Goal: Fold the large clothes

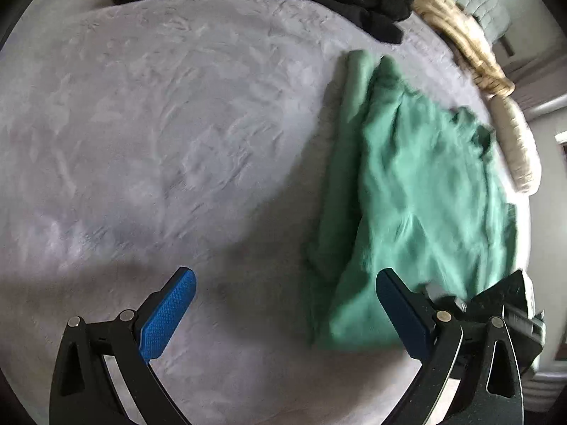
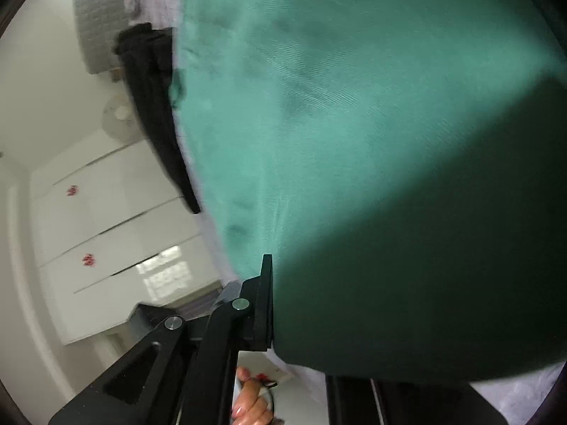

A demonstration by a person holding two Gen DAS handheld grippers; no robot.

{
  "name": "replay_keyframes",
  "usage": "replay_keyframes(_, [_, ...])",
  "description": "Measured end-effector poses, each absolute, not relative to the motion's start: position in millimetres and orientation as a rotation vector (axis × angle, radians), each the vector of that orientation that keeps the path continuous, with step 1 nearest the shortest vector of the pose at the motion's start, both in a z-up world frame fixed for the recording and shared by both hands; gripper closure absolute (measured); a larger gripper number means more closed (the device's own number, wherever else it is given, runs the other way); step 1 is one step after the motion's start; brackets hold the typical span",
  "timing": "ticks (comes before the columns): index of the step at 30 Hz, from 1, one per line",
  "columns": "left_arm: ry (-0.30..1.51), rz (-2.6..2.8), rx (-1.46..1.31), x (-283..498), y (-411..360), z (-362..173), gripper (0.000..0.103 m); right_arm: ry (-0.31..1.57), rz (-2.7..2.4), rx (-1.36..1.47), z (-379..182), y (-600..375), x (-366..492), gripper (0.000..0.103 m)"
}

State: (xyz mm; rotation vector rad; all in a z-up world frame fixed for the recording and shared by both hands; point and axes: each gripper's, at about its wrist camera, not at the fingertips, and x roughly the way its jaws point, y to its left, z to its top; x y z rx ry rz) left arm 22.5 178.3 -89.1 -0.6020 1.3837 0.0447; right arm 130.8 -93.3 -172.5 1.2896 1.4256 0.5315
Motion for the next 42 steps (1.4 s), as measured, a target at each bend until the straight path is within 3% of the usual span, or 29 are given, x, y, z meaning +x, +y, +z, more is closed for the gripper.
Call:
replay_keyframes(5, [1.354,-0.217,-0.826,64.9,172.2,-99.8,0.001,1.362,0.627,1.139,-126.7,-99.4,141.1,0.096])
replay_keyframes(10, [1.415,-0.346,-0.817,107.1,134.5,-120.8,0.001,1.380,0.641,1.096,-123.4,-96.4,139.8,0.096])
replay_keyframes(11, [1.426,-0.349,-0.793,112.2,125.2,-123.0,0.007,1.401,0.637,1.085,-126.1,-94.0,139.0,0.096])
replay_keyframes(12, [1.436,-0.342,-0.746,116.1,115.4,-123.5,0.034,1.445,0.617,1.058,-130.7,-92.6,135.1,0.096])
replay_keyframes(14, [1.482,-0.305,-0.619,122.1,97.4,-126.5,0.070,1.518,0.597,1.012,-135.1,-96.1,128.8,0.092])
replay_keyframes(15, [1.483,-0.296,-0.598,122.8,95.7,-126.8,0.081,1.557,0.603,0.987,-136.4,-97.8,125.7,0.092])
replay_keyframes(19, [1.423,-0.287,-0.555,126.1,87.8,-116.8,0.087,1.599,0.631,0.804,-112.7,-119.6,120.3,0.092])
replay_keyframes(23, [1.333,-0.291,-0.497,126.4,79.9,-90.3,0.090,1.384,0.447,0.532,-63.9,-169.4,134.7,0.093])
replay_keyframes(27, [1.256,-0.325,-0.451,126.1,70.1,-57.0,0.091,1.399,0.267,0.387,-95.8,-203.2,154.4,0.096])
replay_keyframes(29, [1.230,-0.350,-0.444,126.0,61.0,-39.0,0.091,1.501,0.261,0.438,-132.9,-207.3,156.0,0.098])
replay_keyframes(31, [1.198,-0.385,-0.409,128.4,37.9,-15.1,0.091,1.485,0.278,0.532,-147.5,-217.5,153.4,0.098])
replay_keyframes(37, [1.103,-0.551,-0.215,140.7,-66.1,47.4,0.091,1.428,0.380,0.704,-127.2,-261.7,136.4,0.098])
replay_keyframes(42, [1.082,-0.709,-0.070,150.3,-181.4,58.3,0.091,1.276,0.335,0.814,-95.3,-346.2,109.5,0.098])
